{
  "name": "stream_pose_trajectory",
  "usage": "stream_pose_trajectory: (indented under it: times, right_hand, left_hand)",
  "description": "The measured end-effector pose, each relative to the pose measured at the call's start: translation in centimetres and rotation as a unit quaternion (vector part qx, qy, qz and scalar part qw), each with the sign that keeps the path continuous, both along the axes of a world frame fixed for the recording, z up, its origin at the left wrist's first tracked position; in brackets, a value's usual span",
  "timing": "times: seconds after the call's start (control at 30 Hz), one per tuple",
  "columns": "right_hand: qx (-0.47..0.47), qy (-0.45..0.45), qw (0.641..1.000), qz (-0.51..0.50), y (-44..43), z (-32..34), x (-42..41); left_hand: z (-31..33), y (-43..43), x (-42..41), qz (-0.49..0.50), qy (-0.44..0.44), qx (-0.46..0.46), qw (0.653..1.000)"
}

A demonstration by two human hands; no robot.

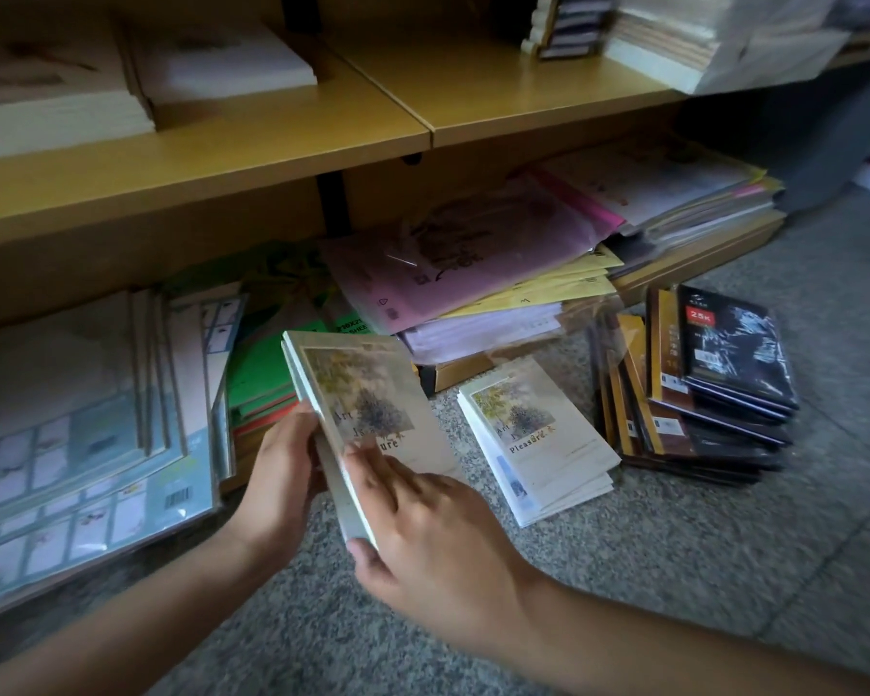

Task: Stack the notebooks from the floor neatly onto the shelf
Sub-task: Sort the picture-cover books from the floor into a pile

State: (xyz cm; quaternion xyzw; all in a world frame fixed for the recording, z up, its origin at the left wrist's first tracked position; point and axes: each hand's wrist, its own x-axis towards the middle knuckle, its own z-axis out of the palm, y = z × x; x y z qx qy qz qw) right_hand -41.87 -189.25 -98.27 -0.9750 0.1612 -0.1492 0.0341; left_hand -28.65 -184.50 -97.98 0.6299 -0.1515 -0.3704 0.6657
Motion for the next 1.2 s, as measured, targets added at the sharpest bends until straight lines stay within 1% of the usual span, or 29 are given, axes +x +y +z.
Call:
stream_pose_trajectory:
  times: [0.07, 0.13, 0.2, 0.23, 0.3, 0.37, 0.4, 0.43, 0.47, 0.5, 0.53, 0.57, 0.6, 0.67, 0.77, 0.83, 0.9, 0.97, 1.07, 1.13, 1.2]
  right_hand:
    - [0.043, 0.024, 0.998, 0.039, -0.4, 0.4, -0.6]
    - [0.089, 0.049, 0.99, 0.095, -1.0, 0.8, -1.0]
    - [0.133, 0.041, 0.979, 0.147, -1.9, 1.3, -1.3]
    - [0.165, 0.024, 0.974, 0.153, -2.3, 1.6, -1.5]
    - [0.19, -0.047, 0.974, 0.11, -3.3, 1.3, -2.0]
    - [0.225, -0.12, 0.967, 0.021, -4.4, -0.1, -2.1]
    - [0.277, -0.136, 0.951, -0.028, -4.9, -0.6, -2.1]
    - [0.36, -0.14, 0.919, -0.074, -5.3, -0.8, -2.1]
    - [0.459, -0.14, 0.871, -0.109, -5.5, -0.8, -2.1]
    - [0.551, -0.137, 0.813, -0.124, -5.7, -1.0, -2.1]
    - [0.619, -0.138, 0.763, -0.125, -5.6, -0.9, -2.2]
    - [0.649, -0.154, 0.734, -0.126, -5.4, -0.8, -2.1]
    - [0.655, -0.184, 0.721, -0.132, -5.1, -0.9, -2.0]
    - [0.63, -0.269, 0.713, -0.146, -4.5, -0.4, -1.9]
    - [0.562, -0.367, 0.729, -0.134, -4.9, 1.9, -1.2]
    - [0.508, -0.422, 0.744, -0.105, -5.7, 4.1, -0.5]
    - [0.466, -0.464, 0.748, -0.084, -7.1, 6.5, 0.9]
    - [0.457, -0.49, 0.739, -0.074, -9.0, 8.6, 2.8]
    - [0.456, -0.501, 0.732, -0.074, -12.1, 11.8, 6.9]
    - [0.466, -0.491, 0.733, -0.067, -13.8, 14.0, 9.7]
    - [0.482, -0.458, 0.745, -0.058, -14.9, 15.9, 12.5]
  left_hand:
    - [0.1, 0.3, -0.1, -0.028, -0.011, -0.033, 0.999]
    - [0.1, 0.4, -0.3, -0.043, -0.065, -0.037, 0.996]
    - [0.1, 0.6, -0.2, -0.038, -0.119, -0.023, 0.992]
    - [0.2, 0.6, -0.2, -0.046, -0.142, -0.022, 0.989]
    - [0.6, 0.5, -0.4, -0.073, -0.182, -0.024, 0.98]
    - [1.4, 0.2, -0.8, -0.093, -0.212, -0.028, 0.973]
    - [1.8, 0.1, -0.9, -0.097, -0.221, -0.031, 0.97]
    - [2.2, -0.1, -1.0, -0.105, -0.227, -0.039, 0.967]
    - [2.5, -0.3, -1.0, -0.113, -0.232, -0.048, 0.965]
    - [2.9, -0.5, -0.9, -0.115, -0.235, -0.059, 0.963]
    - [3.3, -0.7, -0.8, -0.111, -0.244, -0.067, 0.961]
    - [3.7, -0.9, -0.6, -0.106, -0.26, -0.072, 0.957]
    - [4.1, -1.1, -0.5, -0.104, -0.278, -0.073, 0.952]
    - [5.0, -1.5, -0.1, -0.105, -0.286, -0.079, 0.949]
    - [6.6, -1.7, 0.8, -0.092, -0.263, -0.101, 0.955]
    - [8.0, -1.7, 1.2, -0.106, -0.278, -0.127, 0.946]
    - [9.4, -1.7, 1.4, -0.138, -0.297, -0.154, 0.932]
    - [10.3, -1.6, 2.0, -0.151, -0.339, -0.148, 0.917]
    - [11.6, -1.6, 3.6, -0.073, -0.456, -0.076, 0.884]
    - [12.8, -1.5, 4.8, -0.022, -0.472, -0.06, 0.879]
    - [13.9, -1.5, 6.3, 0.03, -0.484, -0.037, 0.874]
